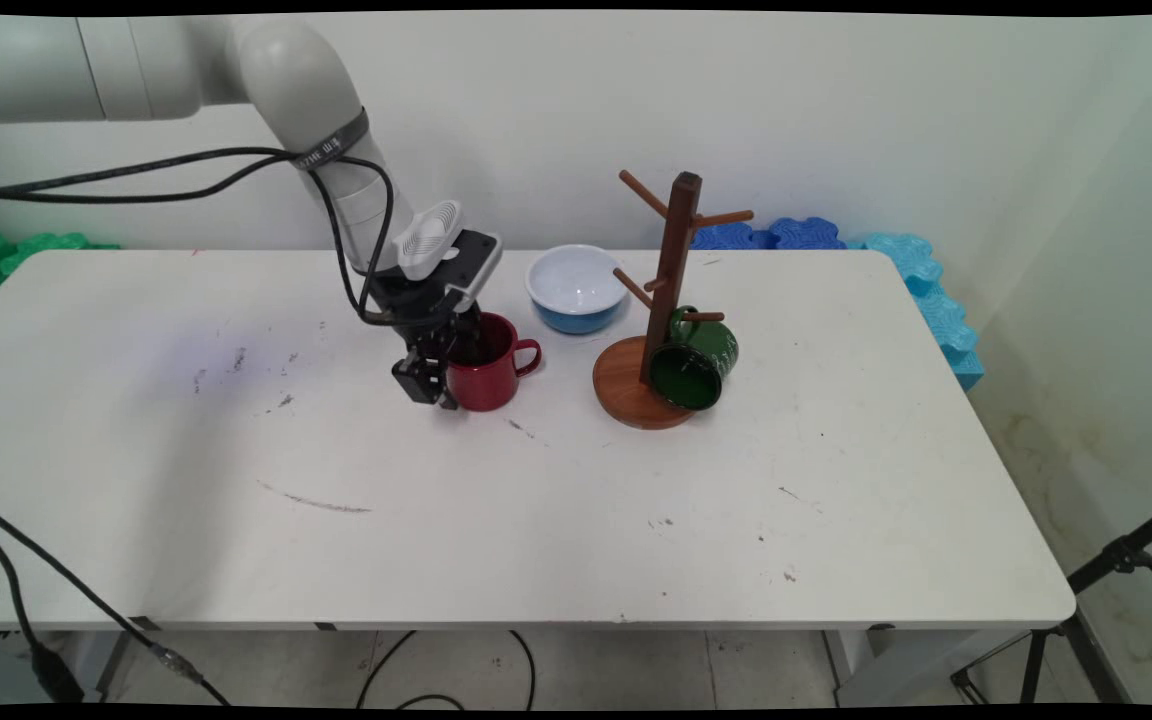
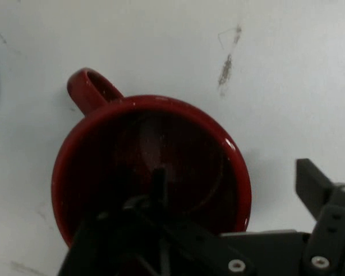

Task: Place the picked object on the table

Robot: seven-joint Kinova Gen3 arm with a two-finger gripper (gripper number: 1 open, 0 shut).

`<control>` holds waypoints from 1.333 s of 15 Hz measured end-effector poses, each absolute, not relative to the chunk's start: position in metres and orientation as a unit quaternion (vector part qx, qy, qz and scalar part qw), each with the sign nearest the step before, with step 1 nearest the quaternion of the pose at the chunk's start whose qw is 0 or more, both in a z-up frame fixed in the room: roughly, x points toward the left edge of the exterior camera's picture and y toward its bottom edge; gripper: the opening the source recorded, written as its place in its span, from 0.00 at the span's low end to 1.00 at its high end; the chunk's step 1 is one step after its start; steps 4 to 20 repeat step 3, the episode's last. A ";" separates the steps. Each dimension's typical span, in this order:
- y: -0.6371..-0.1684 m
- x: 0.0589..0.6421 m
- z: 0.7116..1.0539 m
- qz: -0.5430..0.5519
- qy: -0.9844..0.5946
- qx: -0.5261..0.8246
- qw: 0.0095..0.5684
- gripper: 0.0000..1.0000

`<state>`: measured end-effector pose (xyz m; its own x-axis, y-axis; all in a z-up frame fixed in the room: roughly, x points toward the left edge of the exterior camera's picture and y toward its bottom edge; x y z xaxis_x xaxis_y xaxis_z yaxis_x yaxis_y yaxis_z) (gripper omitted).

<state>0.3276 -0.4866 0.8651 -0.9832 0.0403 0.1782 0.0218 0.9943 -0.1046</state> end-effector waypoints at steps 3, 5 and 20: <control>-0.485 0.327 0.869 0.057 -0.993 -0.012 0.102 1.00; -0.485 0.327 0.869 0.057 -0.993 -0.012 0.102 1.00; -0.485 0.327 0.869 0.057 -0.993 -0.012 0.102 1.00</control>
